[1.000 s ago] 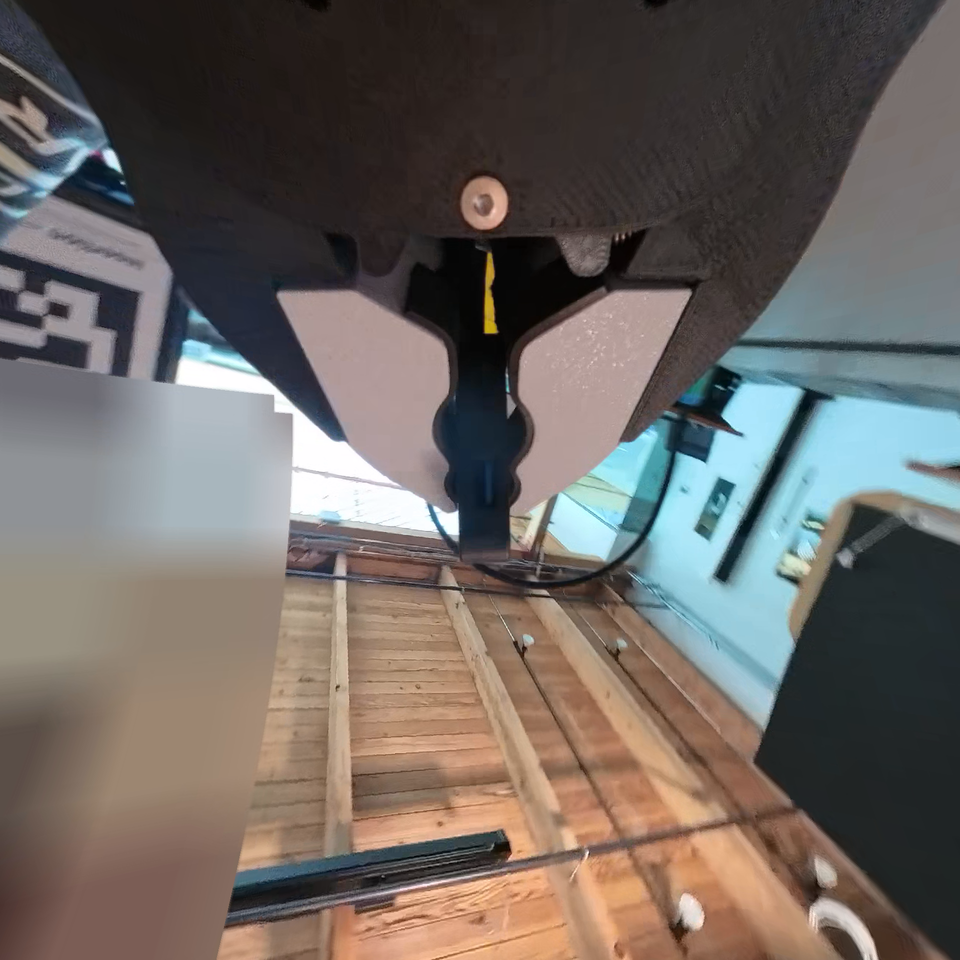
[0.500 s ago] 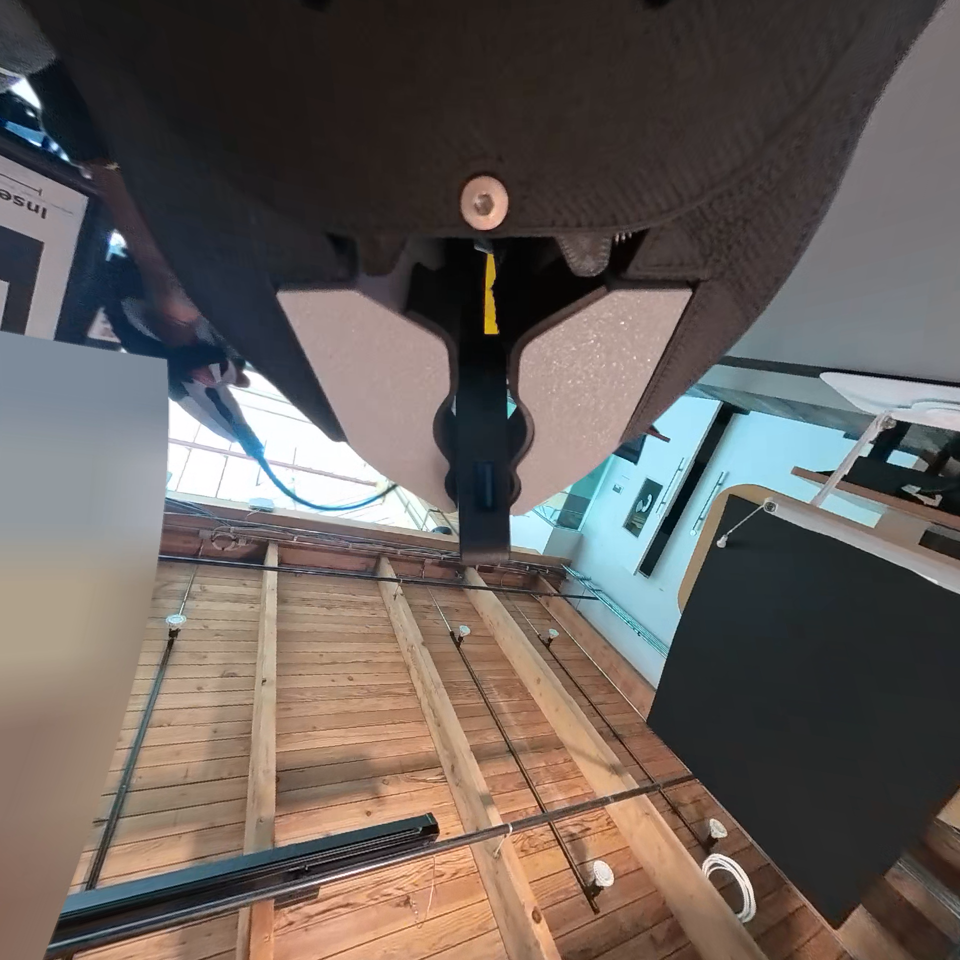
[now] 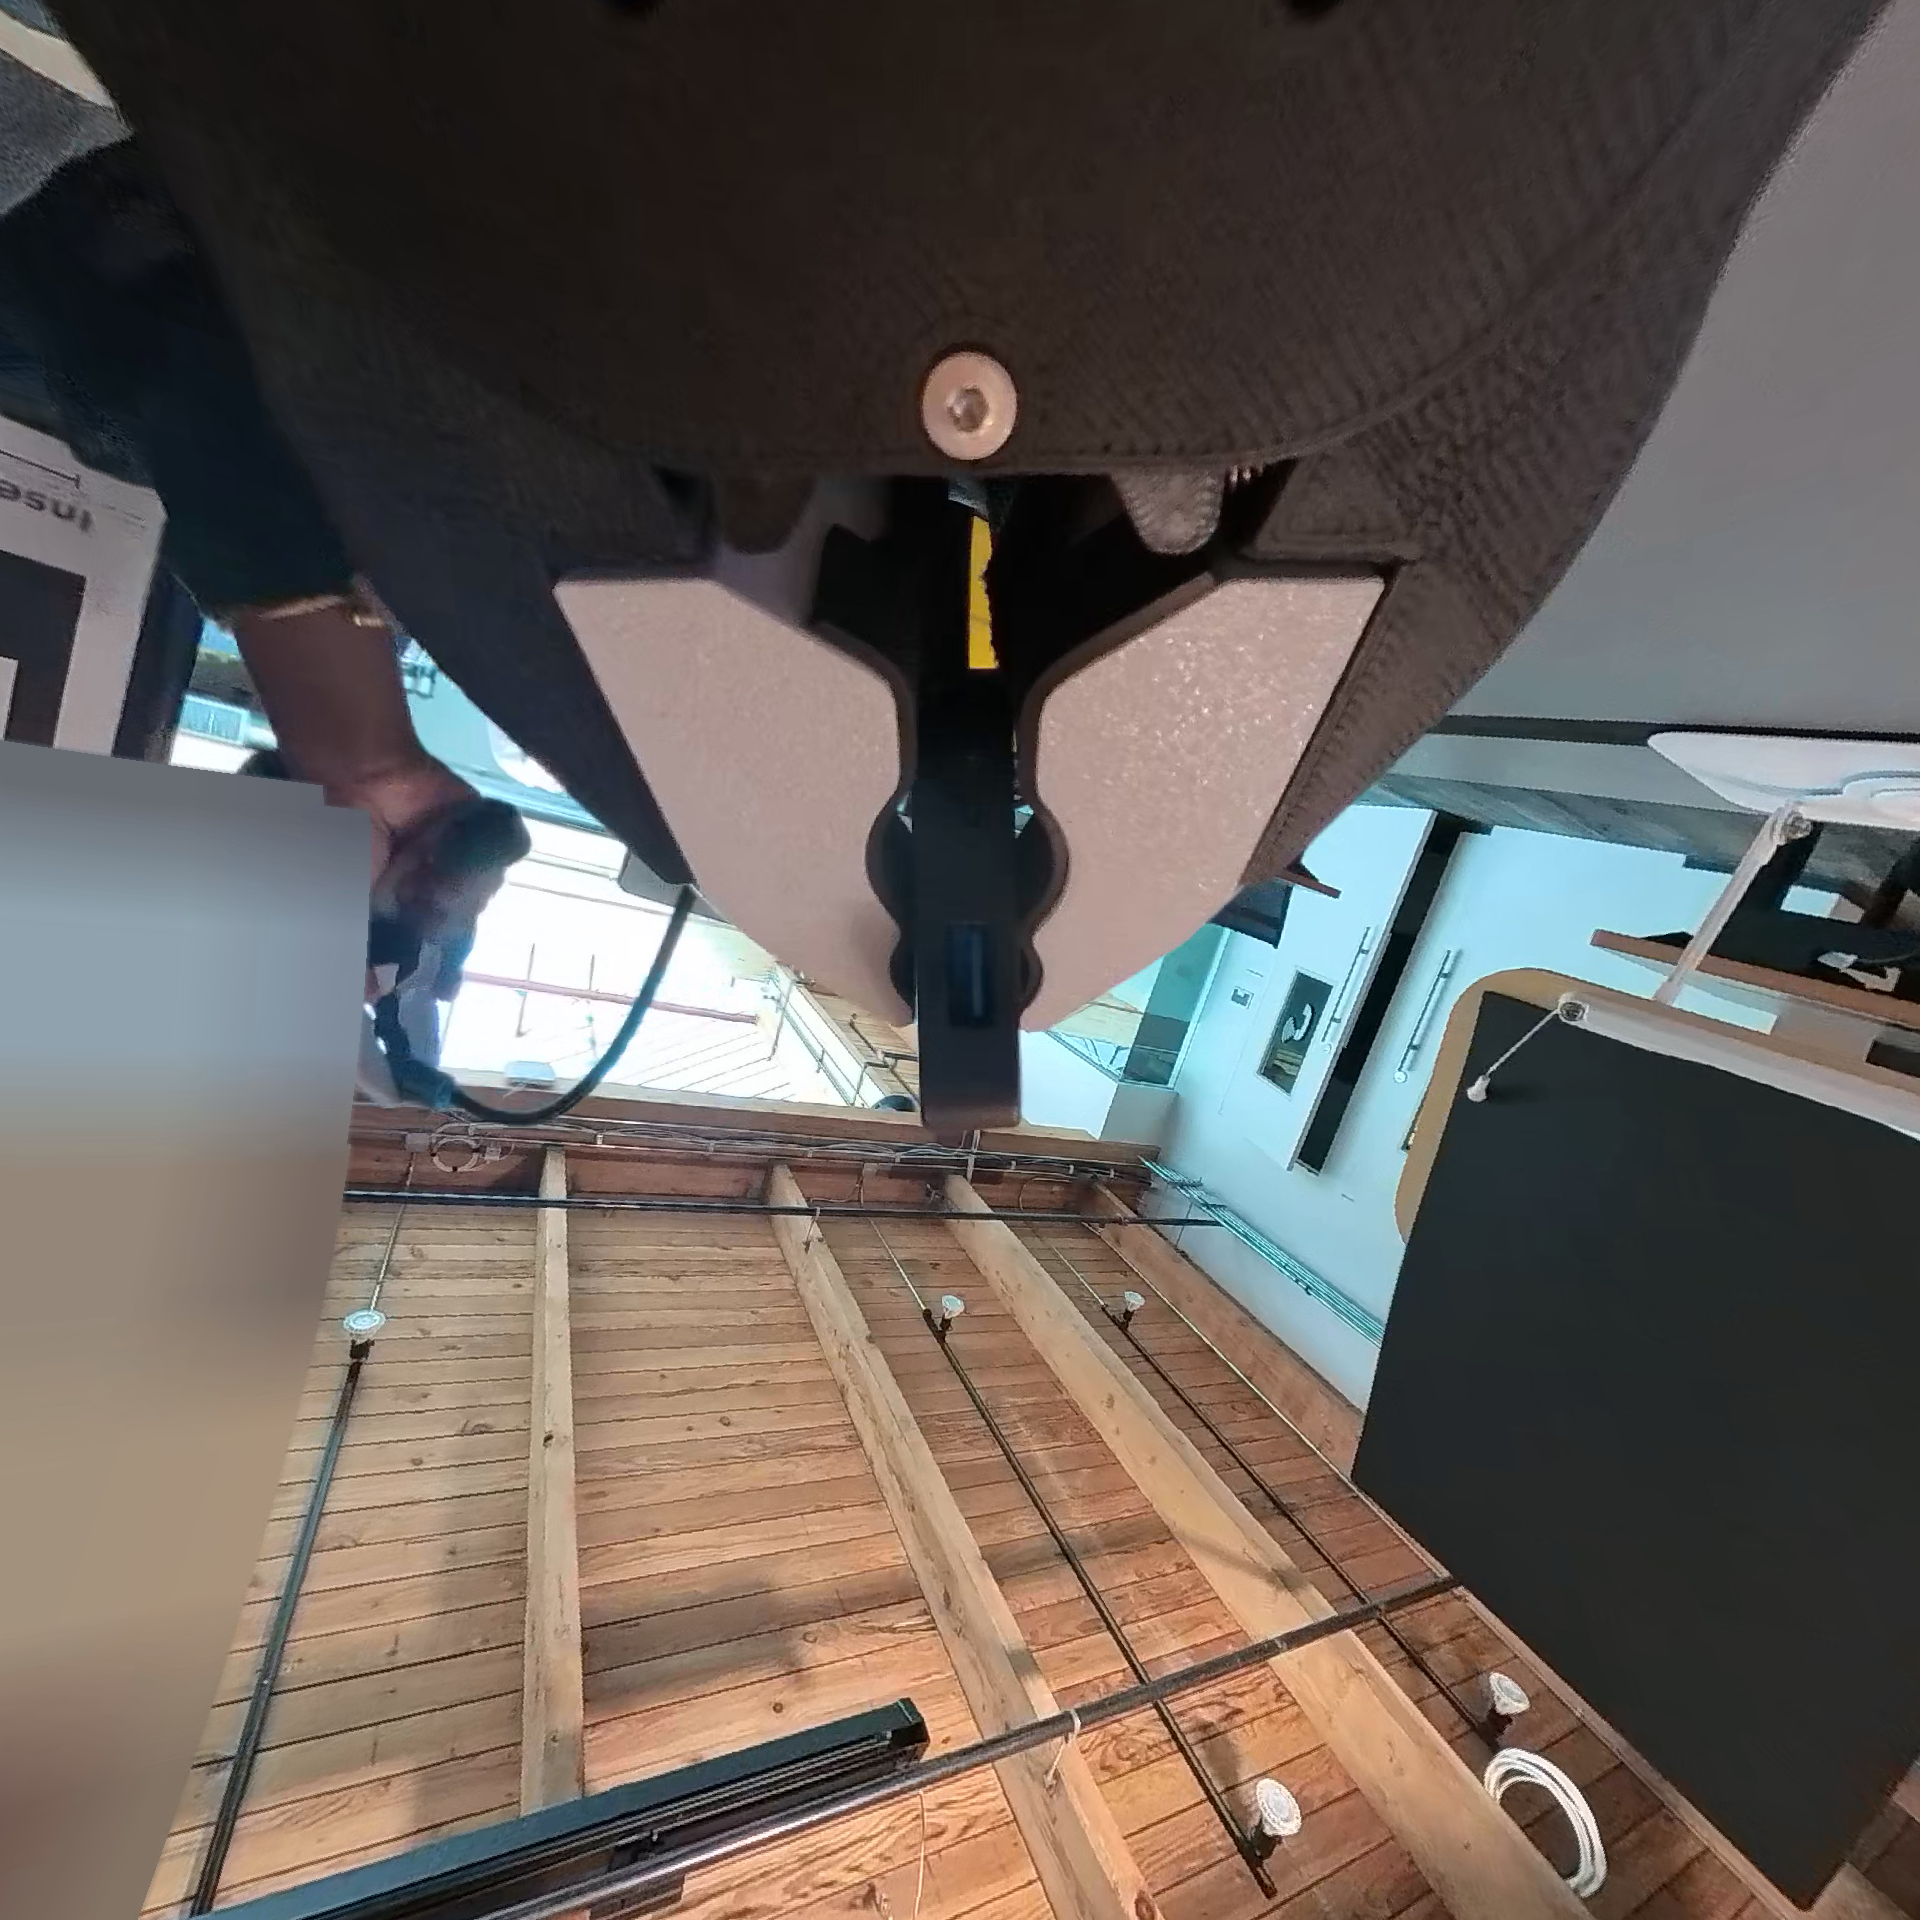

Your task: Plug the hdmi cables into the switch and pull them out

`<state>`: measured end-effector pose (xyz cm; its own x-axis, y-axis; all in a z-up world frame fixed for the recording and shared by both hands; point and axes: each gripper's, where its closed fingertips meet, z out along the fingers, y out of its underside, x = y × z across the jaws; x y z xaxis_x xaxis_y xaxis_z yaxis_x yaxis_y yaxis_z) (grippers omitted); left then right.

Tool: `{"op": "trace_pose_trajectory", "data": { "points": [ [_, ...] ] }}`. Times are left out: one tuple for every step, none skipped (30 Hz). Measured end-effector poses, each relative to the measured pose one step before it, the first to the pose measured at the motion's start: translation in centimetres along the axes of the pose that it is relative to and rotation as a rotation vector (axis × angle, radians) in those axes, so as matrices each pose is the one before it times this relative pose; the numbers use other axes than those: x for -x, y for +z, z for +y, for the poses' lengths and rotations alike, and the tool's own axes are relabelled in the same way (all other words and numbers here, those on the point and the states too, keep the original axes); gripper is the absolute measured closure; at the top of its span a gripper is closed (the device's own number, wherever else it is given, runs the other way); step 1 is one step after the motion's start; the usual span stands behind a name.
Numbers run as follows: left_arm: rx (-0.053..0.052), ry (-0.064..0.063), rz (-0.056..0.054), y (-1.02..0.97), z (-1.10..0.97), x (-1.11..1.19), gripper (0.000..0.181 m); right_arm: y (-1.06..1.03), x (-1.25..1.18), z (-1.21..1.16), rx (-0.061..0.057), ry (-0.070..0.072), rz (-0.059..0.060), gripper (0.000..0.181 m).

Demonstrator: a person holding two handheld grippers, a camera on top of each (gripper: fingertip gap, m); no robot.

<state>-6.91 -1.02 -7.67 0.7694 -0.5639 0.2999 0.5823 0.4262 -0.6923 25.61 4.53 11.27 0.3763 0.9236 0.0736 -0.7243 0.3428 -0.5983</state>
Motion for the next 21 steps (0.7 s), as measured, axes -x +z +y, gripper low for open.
{"op": "trace_pose_trajectory", "data": {
  "points": [
    [0.0025, -0.0051, 0.0003, 0.011, 0.058, 0.028, 0.168, 0.33, -0.407, -1.126, -0.0422, 0.0063, 0.008, 0.173],
    [0.0039, -0.0022, 0.0002, 0.035, 0.078, 0.024, 0.168, 0.392, -0.416, -1.071, -0.042, 0.0035, 0.0078, 0.173],
    [0.0046, 0.0001, 0.0009, 0.037, 0.081, -0.008, 0.168, 0.507, -0.439, -0.885, -0.0318, 0.0055, 0.0094, 0.174],
    [0.0032, 0.0016, 0.0017, 0.036, 0.061, -0.028, 0.168, 0.616, -0.32, -0.739, -0.0229, 0.0073, 0.0018, 0.174],
    [0.0016, 0.0029, 0.0013, 0.019, 0.024, -0.036, 0.168, 0.699, -0.337, -0.561, -0.0109, 0.0076, 0.0033, 0.174],
    [0.0009, 0.0029, 0.0005, 0.014, 0.016, -0.015, 0.168, 0.749, -0.247, -0.462, -0.0038, -0.0016, -0.0028, 0.174],
    [0.001, 0.0003, 0.0007, 0.016, 0.021, -0.006, 0.168, 0.722, -0.32, -0.359, 0.0063, -0.0183, 0.0005, 0.174],
    [0.0016, -0.0034, 0.0012, 0.005, 0.032, 0.002, 0.168, 0.651, -0.501, -0.325, 0.0117, -0.0331, 0.0052, 0.174],
    [0.0026, -0.0057, 0.0011, 0.007, 0.053, 0.022, 0.168, 0.544, -0.693, -0.282, 0.0147, -0.042, 0.0083, 0.174],
    [0.0023, -0.0056, 0.0003, 0.002, 0.045, 0.027, 0.168, 0.438, -0.766, -0.049, 0.0263, -0.0508, 0.0, 0.173],
    [0.0006, -0.0041, -0.0003, -0.007, 0.011, 0.029, 0.168, 0.334, -0.975, 0.55, 0.0568, -0.0506, -0.0001, 0.173],
    [-0.0005, -0.0023, -0.0002, -0.014, 0.007, 0.016, 0.168, 0.181, -1.215, 1.122, 0.0801, -0.0395, 0.0077, 0.173],
    [-0.0001, -0.0009, 0.0002, -0.005, 0.005, -0.007, 0.168, 0.008, -1.032, 1.177, 0.0571, -0.0229, -0.0041, 0.173],
    [0.0011, 0.0, 0.0008, 0.009, 0.028, -0.007, 0.168, -0.186, -0.538, 0.792, 0.0067, 0.0009, -0.027, 0.173],
    [0.0017, 0.0006, 0.0008, 0.017, 0.041, -0.02, 0.168, -0.347, -0.526, 0.569, -0.018, 0.0343, -0.0151, 0.174],
    [0.002, 0.001, -0.0003, 0.025, 0.036, 0.008, 0.168, -0.366, -0.667, 0.727, -0.0005, 0.0553, 0.0022, 0.176],
    [0.0029, 0.0007, -0.0009, 0.03, 0.068, 0.02, 0.168, -0.326, -0.331, 0.828, 0.0138, 0.0458, -0.017, 0.177],
    [0.0034, -0.0006, -0.0002, 0.034, 0.06, 0.019, 0.168, -0.304, -0.063, 0.872, 0.0195, 0.0396, -0.03, 0.176],
    [0.0027, -0.0008, 0.0008, 0.015, 0.063, -0.008, 0.168, -0.335, -0.044, 0.777, 0.0115, 0.0434, -0.0246, 0.177],
    [0.0018, 0.0006, 0.0004, 0.01, 0.03, 0.0, 0.168, -0.394, -0.087, 0.598, -0.0016, 0.0407, -0.0109, 0.177],
    [0.0015, 0.0016, -0.0005, 0.008, 0.028, 0.006, 0.168, -0.384, -0.054, 0.567, -0.0034, 0.0273, -0.0051, 0.177]
  ]
}}
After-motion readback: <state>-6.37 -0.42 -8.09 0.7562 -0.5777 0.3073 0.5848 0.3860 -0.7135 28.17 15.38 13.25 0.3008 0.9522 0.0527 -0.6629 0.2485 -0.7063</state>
